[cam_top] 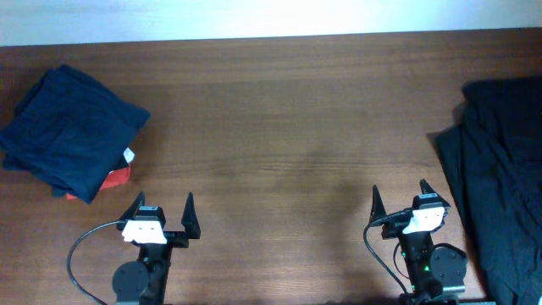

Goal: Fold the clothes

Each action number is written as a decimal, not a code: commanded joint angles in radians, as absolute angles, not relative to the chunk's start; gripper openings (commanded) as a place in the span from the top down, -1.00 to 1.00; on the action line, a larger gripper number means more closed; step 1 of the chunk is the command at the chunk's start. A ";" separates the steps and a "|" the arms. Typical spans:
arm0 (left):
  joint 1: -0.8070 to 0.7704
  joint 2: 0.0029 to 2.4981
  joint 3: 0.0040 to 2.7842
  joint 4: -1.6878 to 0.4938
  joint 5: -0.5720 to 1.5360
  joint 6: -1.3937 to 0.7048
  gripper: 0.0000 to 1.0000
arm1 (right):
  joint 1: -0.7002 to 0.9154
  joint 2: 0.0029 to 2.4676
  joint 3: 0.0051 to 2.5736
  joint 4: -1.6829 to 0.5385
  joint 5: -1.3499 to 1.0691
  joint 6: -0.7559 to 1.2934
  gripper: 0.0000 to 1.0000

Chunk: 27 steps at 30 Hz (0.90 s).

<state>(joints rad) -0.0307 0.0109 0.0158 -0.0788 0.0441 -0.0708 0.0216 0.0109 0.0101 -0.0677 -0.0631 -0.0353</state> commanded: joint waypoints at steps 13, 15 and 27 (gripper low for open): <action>-0.035 0.005 0.009 -0.081 0.033 -0.059 -0.98 | 0.027 0.004 0.006 -0.075 -0.051 -0.041 -0.97; -0.035 0.005 0.009 -0.081 0.033 -0.059 -0.98 | 0.027 0.004 0.006 -0.075 -0.051 -0.041 -0.97; -0.035 0.005 0.009 -0.081 0.033 -0.059 -0.98 | 0.027 0.004 0.006 -0.075 -0.051 -0.041 -0.97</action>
